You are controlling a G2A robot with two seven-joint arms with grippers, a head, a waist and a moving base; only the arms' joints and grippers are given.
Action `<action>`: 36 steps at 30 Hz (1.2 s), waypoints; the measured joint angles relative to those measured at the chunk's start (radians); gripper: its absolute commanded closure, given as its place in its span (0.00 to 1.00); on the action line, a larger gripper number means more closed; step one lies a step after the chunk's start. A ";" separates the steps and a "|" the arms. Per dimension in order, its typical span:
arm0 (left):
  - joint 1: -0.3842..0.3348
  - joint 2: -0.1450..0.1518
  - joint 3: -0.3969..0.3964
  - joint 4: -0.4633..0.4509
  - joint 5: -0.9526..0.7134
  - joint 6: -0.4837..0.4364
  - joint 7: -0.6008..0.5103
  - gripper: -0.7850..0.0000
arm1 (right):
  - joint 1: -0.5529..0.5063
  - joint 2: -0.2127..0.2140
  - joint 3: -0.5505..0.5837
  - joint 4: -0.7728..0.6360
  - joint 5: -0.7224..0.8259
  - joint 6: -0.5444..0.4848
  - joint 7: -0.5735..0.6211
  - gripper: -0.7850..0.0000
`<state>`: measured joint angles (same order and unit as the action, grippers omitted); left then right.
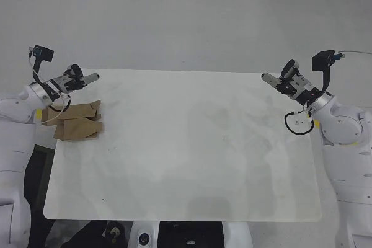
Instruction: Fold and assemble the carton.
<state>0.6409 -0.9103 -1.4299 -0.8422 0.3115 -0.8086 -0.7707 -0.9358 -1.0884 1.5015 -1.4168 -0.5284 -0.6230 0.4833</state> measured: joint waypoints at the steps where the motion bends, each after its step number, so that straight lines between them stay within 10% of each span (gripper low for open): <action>1: -0.010 0.003 -0.006 0.013 -0.012 0.001 -0.017 0.00 | 0.000 0.000 0.000 0.000 0.000 0.000 0.000 0.00; 27: -0.193 0.084 -0.041 0.451 0.116 0.031 -0.077 0.00 | 0.000 0.000 0.000 0.000 0.000 0.000 0.000 0.00; 36: -0.210 0.109 -0.007 0.524 0.271 0.104 0.069 0.00 | 0.000 0.000 0.000 0.000 0.000 0.000 0.000 0.00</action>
<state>0.4307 -0.8014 -1.4367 -0.3183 0.5829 -0.7046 -0.7016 -0.9358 -1.0884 1.5015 -1.4168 -0.5284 -0.6230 0.4833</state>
